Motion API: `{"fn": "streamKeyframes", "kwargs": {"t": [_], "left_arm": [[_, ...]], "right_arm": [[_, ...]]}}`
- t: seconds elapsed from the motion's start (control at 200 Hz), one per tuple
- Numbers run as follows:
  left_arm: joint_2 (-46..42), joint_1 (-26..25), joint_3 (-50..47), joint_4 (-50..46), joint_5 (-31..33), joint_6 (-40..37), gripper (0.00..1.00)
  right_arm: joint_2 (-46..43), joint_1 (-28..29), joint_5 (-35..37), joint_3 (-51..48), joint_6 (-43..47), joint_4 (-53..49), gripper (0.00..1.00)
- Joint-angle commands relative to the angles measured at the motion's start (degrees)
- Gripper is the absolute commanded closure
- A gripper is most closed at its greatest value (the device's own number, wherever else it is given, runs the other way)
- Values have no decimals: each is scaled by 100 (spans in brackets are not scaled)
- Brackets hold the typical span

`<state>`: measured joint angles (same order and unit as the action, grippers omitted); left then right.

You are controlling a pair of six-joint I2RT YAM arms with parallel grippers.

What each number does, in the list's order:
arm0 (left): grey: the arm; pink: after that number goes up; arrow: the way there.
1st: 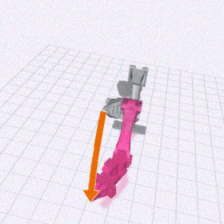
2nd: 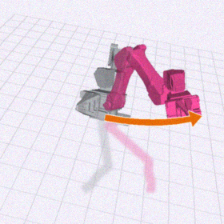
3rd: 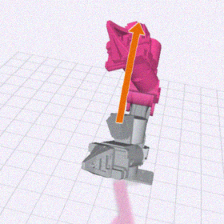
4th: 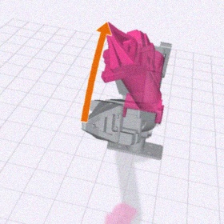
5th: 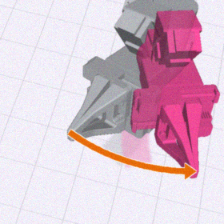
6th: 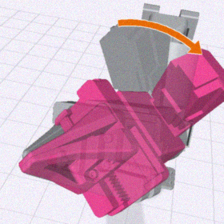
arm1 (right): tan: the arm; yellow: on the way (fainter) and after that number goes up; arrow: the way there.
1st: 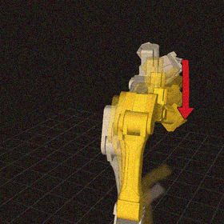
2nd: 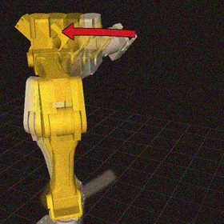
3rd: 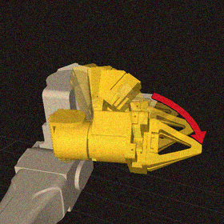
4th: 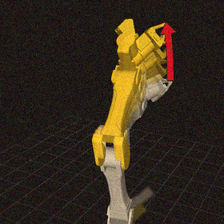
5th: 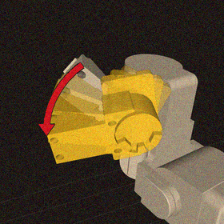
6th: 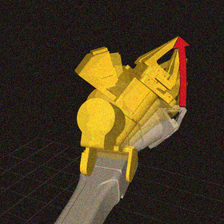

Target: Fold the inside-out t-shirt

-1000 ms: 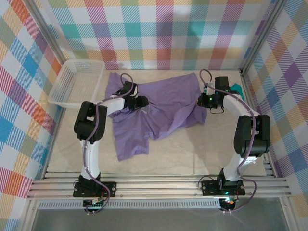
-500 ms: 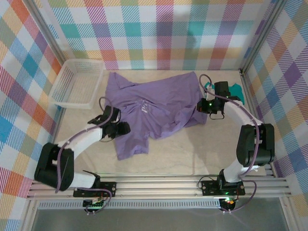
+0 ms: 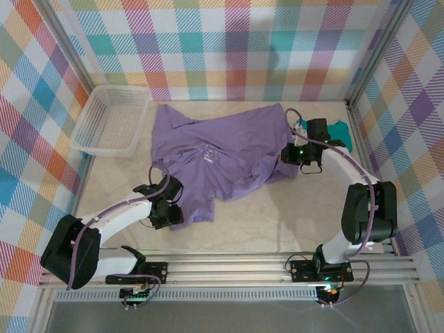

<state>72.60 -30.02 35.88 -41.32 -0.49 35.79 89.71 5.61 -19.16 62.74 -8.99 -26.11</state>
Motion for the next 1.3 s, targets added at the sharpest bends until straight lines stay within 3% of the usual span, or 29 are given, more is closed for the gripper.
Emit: {"fn": "streamKeyframes", "kwargs": {"t": [0.0, 0.25, 0.38, 0.495, 0.665, 0.895, 1.025, 1.295], "left_arm": [[161, -91, -54, -144, 15, 125, 53], [554, -257, -133, 310, -188, 171, 71], [534, -278, -142, 396, -126, 176, 90], [301, -276, -50, 386, 88, 207, 100], [-489, -47, 603, 110, 669, -14, 100], [-1539, 1305, 2155, 168, 1016, -593, 100], [-1723, 1825, 3400, -130, 1091, -934, 100], [-1891, 2014, 6047, -919, 1282, -1528, 100]], "right_arm": [[-166, 4, -153, -91, 73, -12, 100], [-199, 2, -132, -78, 78, -43, 100], [-195, -3, -131, -60, 58, -36, 100], [-237, 2, -80, -52, 29, -33, 100], [-424, -14, 11, 78, -46, 48, 100], [-762, -362, -200, 582, -171, 191, 100], [-1300, -686, -290, 895, -221, 114, 100], [-2997, -903, -82, 1381, -139, -319, 100]]}}
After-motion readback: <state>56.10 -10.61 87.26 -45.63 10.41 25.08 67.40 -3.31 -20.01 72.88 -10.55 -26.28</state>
